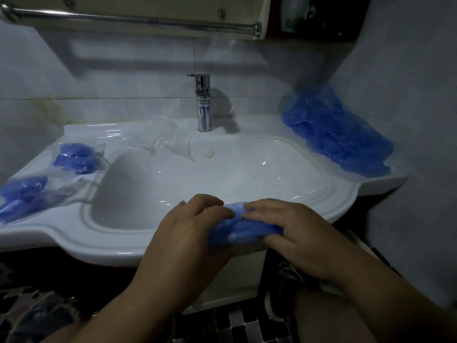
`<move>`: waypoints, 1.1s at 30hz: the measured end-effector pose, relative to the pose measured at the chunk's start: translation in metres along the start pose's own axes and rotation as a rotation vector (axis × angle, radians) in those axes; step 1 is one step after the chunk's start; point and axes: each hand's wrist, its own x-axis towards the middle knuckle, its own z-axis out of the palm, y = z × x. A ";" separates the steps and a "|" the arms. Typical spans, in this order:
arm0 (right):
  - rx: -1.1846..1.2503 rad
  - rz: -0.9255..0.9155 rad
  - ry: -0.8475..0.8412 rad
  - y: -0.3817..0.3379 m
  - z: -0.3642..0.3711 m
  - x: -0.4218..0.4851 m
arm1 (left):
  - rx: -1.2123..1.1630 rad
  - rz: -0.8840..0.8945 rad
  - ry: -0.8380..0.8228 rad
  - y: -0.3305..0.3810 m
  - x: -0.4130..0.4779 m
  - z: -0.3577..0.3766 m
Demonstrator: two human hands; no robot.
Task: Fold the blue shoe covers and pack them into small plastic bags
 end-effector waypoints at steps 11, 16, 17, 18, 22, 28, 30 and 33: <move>0.095 -0.002 0.195 0.008 -0.010 -0.007 | -0.054 -0.129 -0.049 -0.003 0.002 -0.012; 0.219 0.190 0.244 0.009 -0.016 0.000 | -0.192 -0.359 -0.120 -0.014 0.007 -0.029; 0.228 0.224 0.258 0.007 -0.015 0.002 | -0.207 -0.387 -0.121 -0.016 0.008 -0.031; 0.226 0.261 0.266 0.006 -0.014 0.003 | -0.217 -0.409 -0.113 -0.017 0.010 -0.032; 0.072 0.348 0.329 0.001 -0.006 0.011 | -0.253 -0.509 -0.097 -0.017 0.016 -0.028; -0.182 0.420 0.345 -0.014 0.002 0.018 | -0.095 -0.587 0.061 -0.036 0.024 -0.028; -0.226 0.437 0.339 -0.016 0.003 0.020 | -0.059 -0.538 0.204 -0.035 0.020 -0.029; -0.252 0.454 0.328 -0.018 0.004 0.021 | -0.017 -0.287 0.239 -0.005 0.010 -0.018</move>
